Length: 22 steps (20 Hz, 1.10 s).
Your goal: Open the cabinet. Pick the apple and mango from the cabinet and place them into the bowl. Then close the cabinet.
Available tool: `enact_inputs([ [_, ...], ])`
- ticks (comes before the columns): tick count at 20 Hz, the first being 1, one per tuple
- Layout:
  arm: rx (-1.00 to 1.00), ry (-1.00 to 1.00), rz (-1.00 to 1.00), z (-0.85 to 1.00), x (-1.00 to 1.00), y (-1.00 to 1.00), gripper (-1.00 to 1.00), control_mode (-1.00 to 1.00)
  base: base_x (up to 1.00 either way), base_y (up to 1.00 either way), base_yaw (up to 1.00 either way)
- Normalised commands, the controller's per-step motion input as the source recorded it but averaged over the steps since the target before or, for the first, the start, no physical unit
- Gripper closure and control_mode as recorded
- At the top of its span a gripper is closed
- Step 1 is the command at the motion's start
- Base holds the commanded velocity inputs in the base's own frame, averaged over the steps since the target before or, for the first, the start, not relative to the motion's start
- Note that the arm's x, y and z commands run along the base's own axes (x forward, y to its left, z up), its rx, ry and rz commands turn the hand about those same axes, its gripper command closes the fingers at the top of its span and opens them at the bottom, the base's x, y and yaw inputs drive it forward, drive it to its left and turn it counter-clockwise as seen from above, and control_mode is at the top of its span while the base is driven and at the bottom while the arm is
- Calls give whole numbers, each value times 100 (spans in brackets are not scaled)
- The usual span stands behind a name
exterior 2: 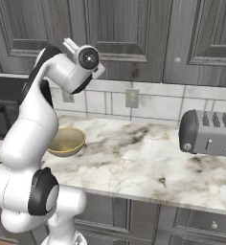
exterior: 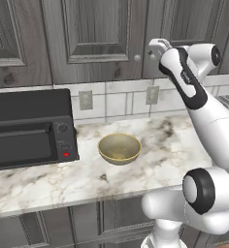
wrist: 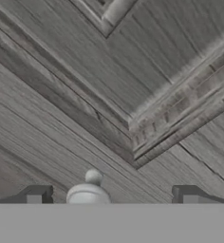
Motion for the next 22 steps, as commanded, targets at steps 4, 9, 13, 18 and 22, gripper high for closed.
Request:
enact_inputs([
  [4, 0, 0, 0, -14, 41, 8, -100, -100, 0, 0, 0],
  [9, 0, 3, 0, -2, 49, 1, -100, -100, 0, 0, 0],
  [13, 0, 6, 0, -3, 29, 0, 100, -100, 0, 0, 0],
  [18, 0, 0, 0, 0, 1, 0, 100, -100, 0, 0, 0],
  [22, 0, -5, 0, -1, 3, 2, 100, -100, 0, 0, 0],
])
